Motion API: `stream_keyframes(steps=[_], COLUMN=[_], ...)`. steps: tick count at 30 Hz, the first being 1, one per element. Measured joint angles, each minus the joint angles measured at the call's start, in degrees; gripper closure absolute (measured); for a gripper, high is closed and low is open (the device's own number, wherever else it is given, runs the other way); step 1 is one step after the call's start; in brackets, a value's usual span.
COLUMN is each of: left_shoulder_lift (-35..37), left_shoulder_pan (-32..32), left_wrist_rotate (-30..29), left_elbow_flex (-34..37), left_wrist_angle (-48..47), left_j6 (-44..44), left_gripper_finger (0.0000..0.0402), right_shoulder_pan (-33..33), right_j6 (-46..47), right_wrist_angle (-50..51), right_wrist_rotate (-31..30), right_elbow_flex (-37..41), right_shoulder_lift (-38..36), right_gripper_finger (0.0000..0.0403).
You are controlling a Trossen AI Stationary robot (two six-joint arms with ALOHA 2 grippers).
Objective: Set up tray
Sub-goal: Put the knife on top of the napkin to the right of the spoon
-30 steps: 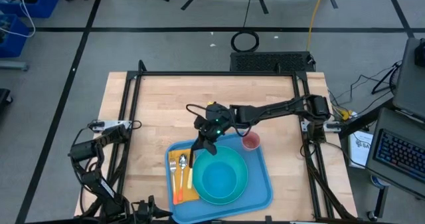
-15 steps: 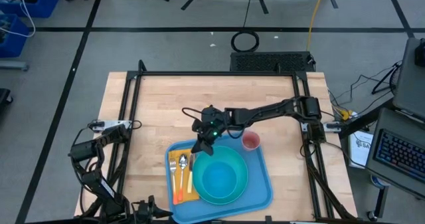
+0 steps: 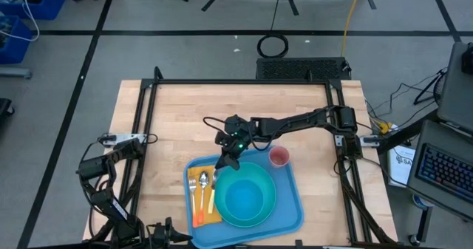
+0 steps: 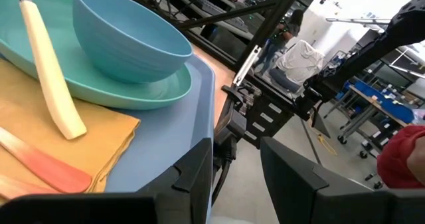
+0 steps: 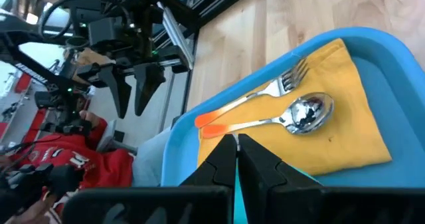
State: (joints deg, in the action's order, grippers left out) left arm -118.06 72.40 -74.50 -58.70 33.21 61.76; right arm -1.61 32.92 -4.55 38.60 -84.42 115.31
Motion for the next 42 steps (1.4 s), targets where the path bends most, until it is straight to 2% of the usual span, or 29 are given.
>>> stream_keyframes(steps=[6,14,21,33,42], left_shoulder_lift=[0.0,0.0,0.0,0.0,0.0], left_shoulder_pan=[0.0,0.0,0.0,0.0,0.0], left_wrist_rotate=[0.0,0.0,0.0,0.0,0.1], left_elbow_flex=[0.0,0.0,0.0,0.0,0.0], left_wrist_angle=[0.0,0.0,0.0,-0.1,-0.1], left_j6=[0.0,0.0,0.0,-0.1,-0.1], left_gripper_finger=[0.0268,0.0268,0.0268,0.0268,0.0268], right_shoulder_pan=[-0.2,-0.2,-0.3,-1.1,-2.5], right_j6=[-0.5,-0.3,-0.8,3.9,6.1], right_wrist_angle=[0.6,0.6,0.5,-4.8,-5.2], right_wrist_rotate=[-0.4,3.5,2.1,4.1,3.7], right_elbow_flex=[0.1,0.1,0.1,0.1,0.0], right_shoulder_lift=[0.0,0.0,0.0,6.7,6.8], right_gripper_finger=[0.0403,0.0403,0.0403,0.0403,0.0403])
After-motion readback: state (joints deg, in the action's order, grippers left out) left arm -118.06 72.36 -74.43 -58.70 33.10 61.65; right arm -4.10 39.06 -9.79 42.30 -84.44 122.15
